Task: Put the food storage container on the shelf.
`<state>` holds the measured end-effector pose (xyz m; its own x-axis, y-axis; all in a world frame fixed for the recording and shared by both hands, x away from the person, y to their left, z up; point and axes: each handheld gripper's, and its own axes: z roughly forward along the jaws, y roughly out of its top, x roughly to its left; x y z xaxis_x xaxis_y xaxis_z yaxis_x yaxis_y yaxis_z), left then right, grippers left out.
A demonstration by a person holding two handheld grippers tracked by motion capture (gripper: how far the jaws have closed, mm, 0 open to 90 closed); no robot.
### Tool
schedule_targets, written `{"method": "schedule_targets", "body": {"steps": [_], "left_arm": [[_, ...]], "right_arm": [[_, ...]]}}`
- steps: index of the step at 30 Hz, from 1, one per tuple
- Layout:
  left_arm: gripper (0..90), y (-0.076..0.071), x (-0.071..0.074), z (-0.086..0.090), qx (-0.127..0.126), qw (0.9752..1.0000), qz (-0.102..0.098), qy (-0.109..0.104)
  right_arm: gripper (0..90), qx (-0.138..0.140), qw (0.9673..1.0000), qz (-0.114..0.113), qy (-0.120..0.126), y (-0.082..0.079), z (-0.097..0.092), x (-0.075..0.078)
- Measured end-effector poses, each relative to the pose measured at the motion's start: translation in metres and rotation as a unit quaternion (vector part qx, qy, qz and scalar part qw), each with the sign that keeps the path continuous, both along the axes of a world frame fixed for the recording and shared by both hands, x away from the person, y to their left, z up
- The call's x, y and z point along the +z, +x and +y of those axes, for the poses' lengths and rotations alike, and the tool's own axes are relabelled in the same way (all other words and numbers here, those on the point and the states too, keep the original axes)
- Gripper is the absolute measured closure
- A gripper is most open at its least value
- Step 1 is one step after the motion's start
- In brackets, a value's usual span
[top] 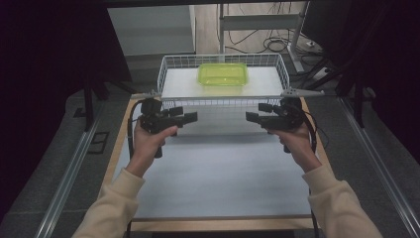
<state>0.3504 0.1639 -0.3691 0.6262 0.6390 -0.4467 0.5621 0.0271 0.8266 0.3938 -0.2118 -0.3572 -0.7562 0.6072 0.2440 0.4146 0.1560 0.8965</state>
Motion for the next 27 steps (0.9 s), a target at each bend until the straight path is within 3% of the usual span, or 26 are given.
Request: {"method": "schedule_targets", "body": {"steps": [3, 10, 14, 16, 22, 27], "left_arm": [[19.9, -0.014, -0.015, -0.002, -0.006, 1.0, 0.003, 0.005], [20.1, -0.047, -0.054, 0.0, -0.013, 0.9998, 0.009, 0.013], [20.2, -0.062, -0.078, -0.001, -0.015, 0.9987, 0.009, 0.047], [20.1, -0.068, -0.087, -0.001, -0.017, 0.9985, 0.012, 0.05], [20.1, -0.077, -0.113, -0.001, -0.022, 0.9971, 0.031, 0.067], [20.2, -0.077, -0.121, -0.001, -0.019, 0.9966, 0.038, 0.071]], "right_arm": [[24.5, 0.008, 1.0, 0.0, 0.003, -0.013, -0.006, -0.012], [22.6, 0.021, 0.9996, -0.001, -0.017, -0.042, -0.021, -0.047], [21.8, 0.028, 0.9989, 0.01, -0.037, -0.056, -0.027, -0.071], [21.4, 0.03, 0.9982, 0.015, -0.049, -0.061, -0.029, -0.082], [20.9, 0.032, 0.9974, 0.039, -0.052, -0.069, -0.034, -0.111], [19.8, 0.031, 0.995, 0.054, -0.078, -0.071, -0.033, -0.128]]}}
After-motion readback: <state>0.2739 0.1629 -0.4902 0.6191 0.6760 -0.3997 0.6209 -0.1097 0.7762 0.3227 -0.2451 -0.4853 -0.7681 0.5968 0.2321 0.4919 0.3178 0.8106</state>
